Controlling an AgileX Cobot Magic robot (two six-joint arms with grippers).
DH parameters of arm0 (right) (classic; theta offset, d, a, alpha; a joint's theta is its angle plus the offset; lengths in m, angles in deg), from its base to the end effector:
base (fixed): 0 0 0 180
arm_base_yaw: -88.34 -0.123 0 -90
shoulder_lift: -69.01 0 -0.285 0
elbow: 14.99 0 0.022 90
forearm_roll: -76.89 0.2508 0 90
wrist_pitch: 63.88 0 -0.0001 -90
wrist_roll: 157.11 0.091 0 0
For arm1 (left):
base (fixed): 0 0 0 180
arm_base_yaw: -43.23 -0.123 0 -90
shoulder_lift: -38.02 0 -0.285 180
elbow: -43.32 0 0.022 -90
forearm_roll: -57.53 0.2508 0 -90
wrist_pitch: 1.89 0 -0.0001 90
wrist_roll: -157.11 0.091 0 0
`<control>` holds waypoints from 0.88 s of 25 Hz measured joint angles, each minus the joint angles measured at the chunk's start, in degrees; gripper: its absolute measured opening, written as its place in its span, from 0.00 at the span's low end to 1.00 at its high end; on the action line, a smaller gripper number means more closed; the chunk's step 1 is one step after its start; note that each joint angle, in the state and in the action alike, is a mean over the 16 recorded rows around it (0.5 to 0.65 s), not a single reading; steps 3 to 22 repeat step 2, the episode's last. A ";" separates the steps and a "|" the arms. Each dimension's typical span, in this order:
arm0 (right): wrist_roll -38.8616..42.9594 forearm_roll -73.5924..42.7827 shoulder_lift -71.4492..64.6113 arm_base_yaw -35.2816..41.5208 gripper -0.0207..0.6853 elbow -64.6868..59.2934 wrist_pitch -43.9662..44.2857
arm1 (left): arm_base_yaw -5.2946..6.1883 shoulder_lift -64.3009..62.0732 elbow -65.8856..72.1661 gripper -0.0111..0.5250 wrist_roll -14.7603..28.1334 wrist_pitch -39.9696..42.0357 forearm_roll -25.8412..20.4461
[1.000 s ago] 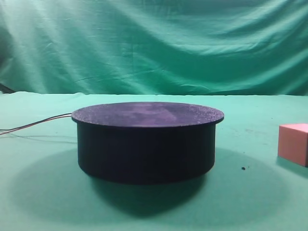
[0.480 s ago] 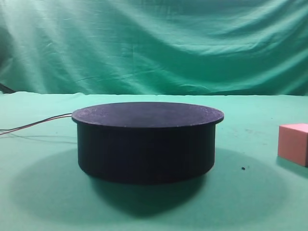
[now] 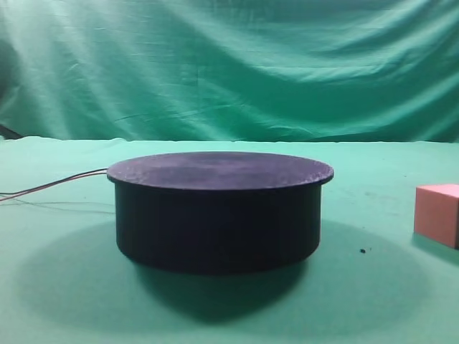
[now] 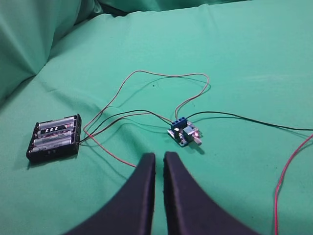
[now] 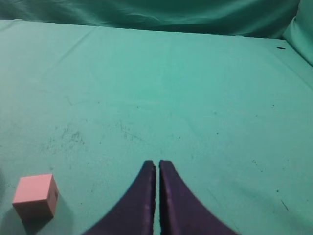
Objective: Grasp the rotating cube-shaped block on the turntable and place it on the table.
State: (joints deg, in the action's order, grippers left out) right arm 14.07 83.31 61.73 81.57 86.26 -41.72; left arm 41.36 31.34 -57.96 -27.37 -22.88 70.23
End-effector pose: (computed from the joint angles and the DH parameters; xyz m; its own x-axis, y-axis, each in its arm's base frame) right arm 0.0516 0.0100 0.1701 -0.2996 -0.0860 -0.9502 -0.1728 0.9843 -0.0346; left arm 0.0521 0.0089 0.1732 -0.2858 0.1192 -0.9509 -0.0720 0.9868 0.1453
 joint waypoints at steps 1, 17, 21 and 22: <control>0.00 0.00 0.00 0.00 0.03 0.00 0.00 | 0.00 0.00 0.00 0.02 0.00 0.00 0.00; 0.00 0.00 0.00 0.00 0.03 0.00 0.00 | 0.00 0.00 0.00 0.02 0.00 0.00 0.00; 0.00 0.00 0.00 0.00 0.03 0.00 0.00 | 0.00 0.00 0.00 0.02 0.00 0.00 0.00; 0.00 0.00 0.00 0.00 0.03 0.00 0.00 | 0.00 0.00 0.00 0.02 0.00 0.00 0.00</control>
